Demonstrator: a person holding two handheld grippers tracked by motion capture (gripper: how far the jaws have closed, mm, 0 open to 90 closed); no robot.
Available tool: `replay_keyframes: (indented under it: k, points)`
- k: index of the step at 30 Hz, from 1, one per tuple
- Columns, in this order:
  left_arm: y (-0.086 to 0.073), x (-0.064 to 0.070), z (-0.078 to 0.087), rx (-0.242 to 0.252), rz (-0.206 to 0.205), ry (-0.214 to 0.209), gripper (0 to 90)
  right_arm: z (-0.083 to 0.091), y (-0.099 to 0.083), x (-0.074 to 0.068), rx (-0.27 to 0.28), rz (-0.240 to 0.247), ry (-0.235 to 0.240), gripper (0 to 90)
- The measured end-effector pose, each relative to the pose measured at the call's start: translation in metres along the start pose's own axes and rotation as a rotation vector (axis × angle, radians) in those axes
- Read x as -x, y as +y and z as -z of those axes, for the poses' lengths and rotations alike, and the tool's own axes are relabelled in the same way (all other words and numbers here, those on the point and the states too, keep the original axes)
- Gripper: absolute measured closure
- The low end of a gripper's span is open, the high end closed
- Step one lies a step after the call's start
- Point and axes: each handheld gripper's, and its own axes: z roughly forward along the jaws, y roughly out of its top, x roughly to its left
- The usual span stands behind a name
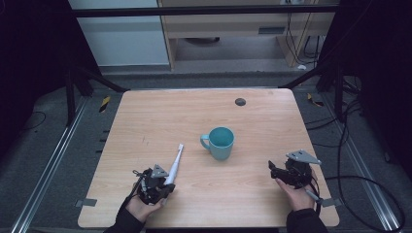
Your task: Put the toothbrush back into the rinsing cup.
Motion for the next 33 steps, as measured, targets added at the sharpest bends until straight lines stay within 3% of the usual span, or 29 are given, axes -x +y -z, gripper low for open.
replay_keyframes:
  k: [12,17,22,29,33]
  points:
    - [0.0,-0.002,0.002,0.006,0.007,-0.002,88.1,0.0,0.0,0.0,-0.001,0.001,-0.001,22.1]
    - [0.003,-0.006,0.012,0.06,0.013,-0.002,86.5,0.0,0.0,0.0,0.001,-0.001,0.0,22.1]
    - [0.006,-0.015,0.022,0.108,0.048,0.023,82.7,0.0,0.0,0.0,0.001,-0.004,0.0,22.1]
    - [0.015,-0.036,0.033,0.122,0.097,0.053,66.1,0.001,0.0,0.002,0.004,-0.011,0.009,21.4]
    - [0.02,-0.039,0.036,0.113,0.095,0.065,52.3,0.001,0.0,0.004,0.01,-0.006,0.004,21.4]
